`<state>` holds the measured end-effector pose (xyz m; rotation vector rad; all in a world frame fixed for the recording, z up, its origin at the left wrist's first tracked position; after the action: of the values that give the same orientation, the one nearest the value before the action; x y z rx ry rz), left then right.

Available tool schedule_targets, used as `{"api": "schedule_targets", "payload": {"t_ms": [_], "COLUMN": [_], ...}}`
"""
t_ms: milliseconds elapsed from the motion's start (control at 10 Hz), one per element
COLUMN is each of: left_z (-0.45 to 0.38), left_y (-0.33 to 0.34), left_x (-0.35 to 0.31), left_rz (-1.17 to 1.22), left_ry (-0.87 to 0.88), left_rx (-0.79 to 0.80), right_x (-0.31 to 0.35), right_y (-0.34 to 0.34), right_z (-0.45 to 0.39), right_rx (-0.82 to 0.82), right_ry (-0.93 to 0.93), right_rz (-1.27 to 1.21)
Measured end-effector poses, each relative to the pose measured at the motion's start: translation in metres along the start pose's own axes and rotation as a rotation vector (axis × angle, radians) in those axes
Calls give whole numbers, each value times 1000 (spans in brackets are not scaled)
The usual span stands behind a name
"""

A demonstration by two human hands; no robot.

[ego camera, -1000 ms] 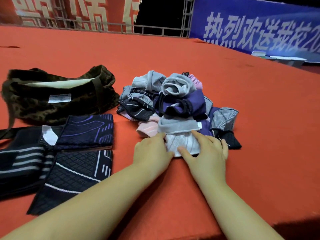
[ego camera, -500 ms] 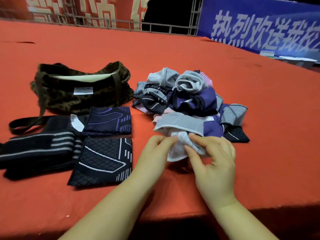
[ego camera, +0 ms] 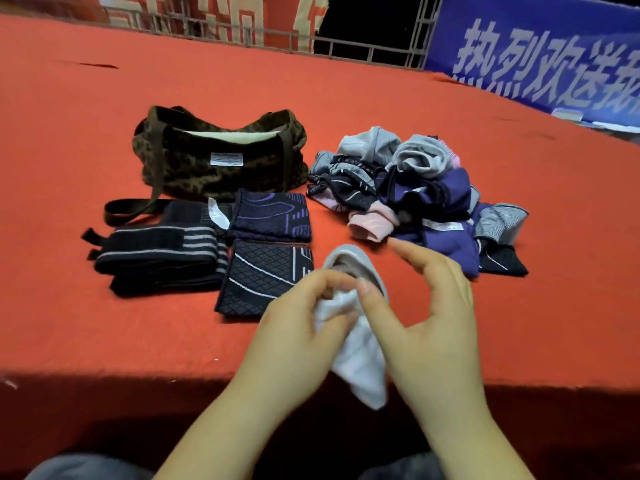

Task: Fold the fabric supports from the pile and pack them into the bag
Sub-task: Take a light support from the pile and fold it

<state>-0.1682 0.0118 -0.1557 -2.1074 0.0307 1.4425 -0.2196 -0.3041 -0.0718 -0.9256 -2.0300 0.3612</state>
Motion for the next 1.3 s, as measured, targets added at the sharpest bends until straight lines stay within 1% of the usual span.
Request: {"api": "schedule_targets", "payload": {"t_ms": [100, 200, 300, 500, 600, 700, 800, 900, 1000, 1100, 1200, 1300], "left_z": [6, 11, 18, 25, 27, 29, 28, 30, 34, 39, 43, 47], "left_y": [0, 1, -3, -13, -16, -15, -16, -14, -20, -34, -43, -45], "left_x": [-10, -14, -13, -18, -15, -11, -5, -13, -19, -12, 2, 11], "left_rz": [-243, -339, -363, -388, -369, -392, -407, -481, -453, -340, -164, -54], "left_ry": [73, 110, 138, 154, 85, 58, 19, 84, 143, 104, 34, -1], "left_rx": [99, 110, 79, -79, -142, -187, -211, -208, -260, -320, -355, -369], "right_x": [73, 107, 96, 95, 88, 81, 77, 71, 62, 49, 43, 42], "right_y": [131, 165, 167, 165, 166, 165, 162, 159, 158, 154, 154, 155], "right_z": [27, 23, 27, 34, 37, 40, 44, 46, 46, 46, 48, 52], "right_rx": [122, 269, 287, 193, 204, 212, 177, 139, 123, 93, 67, 61], "right_ry": [165, 74, 113, 187, 246, 306, 334, 339, 358, 408, 436, 432], "right_rz": [-42, -1, 48, 50, -38, -178, -227, -231, -233, -253, -286, -281]}}
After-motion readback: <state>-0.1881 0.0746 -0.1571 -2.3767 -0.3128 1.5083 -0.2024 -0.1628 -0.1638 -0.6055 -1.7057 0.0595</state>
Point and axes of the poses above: each hand's wrist, its own z-axis away from the middle knuckle, its own y-axis out of the palm, x = y × z, the point moved 8 cm from there along -z, towards the middle knuckle, and after that the axes turned 15 degrees about x, right-handed, at the moved point
